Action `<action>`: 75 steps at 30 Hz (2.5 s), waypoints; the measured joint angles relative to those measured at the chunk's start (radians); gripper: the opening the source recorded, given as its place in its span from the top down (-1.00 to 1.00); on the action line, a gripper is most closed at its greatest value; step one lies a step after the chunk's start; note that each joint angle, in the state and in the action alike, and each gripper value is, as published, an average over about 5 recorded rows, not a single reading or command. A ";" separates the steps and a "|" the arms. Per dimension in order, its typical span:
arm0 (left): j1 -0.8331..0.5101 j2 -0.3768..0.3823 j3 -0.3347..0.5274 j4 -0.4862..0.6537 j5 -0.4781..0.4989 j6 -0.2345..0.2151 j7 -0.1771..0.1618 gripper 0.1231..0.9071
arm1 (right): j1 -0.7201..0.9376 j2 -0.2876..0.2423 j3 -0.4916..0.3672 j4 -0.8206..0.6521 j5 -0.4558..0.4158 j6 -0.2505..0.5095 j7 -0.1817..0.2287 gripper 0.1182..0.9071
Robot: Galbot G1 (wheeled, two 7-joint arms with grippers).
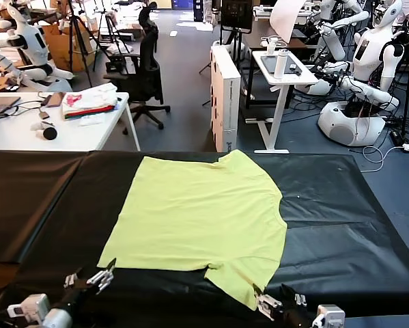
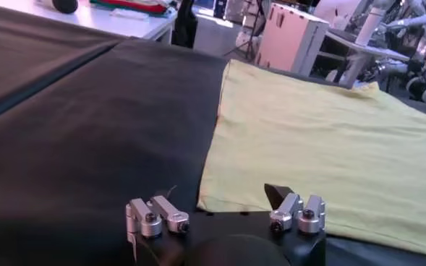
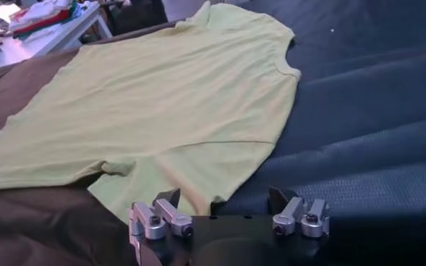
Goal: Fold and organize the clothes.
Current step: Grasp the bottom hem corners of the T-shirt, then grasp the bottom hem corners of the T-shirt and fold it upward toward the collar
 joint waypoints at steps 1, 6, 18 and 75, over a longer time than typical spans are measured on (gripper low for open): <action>0.001 -0.001 0.000 0.000 0.002 0.000 0.000 -1.00 | 0.000 0.000 -0.001 0.000 0.000 0.000 0.000 -1.00; 0.003 -0.004 0.001 0.002 0.007 -0.005 -0.002 -1.00 | 0.001 0.001 -0.004 -0.002 -0.003 0.000 0.000 -0.73; 0.003 -0.010 0.014 0.017 0.013 -0.018 0.001 -0.42 | 0.002 -0.001 -0.010 -0.011 -0.004 0.001 0.000 0.56; -0.312 -0.112 0.077 0.137 0.114 -0.144 0.037 0.94 | 0.453 -0.140 -0.027 -0.267 0.030 0.103 -0.062 0.95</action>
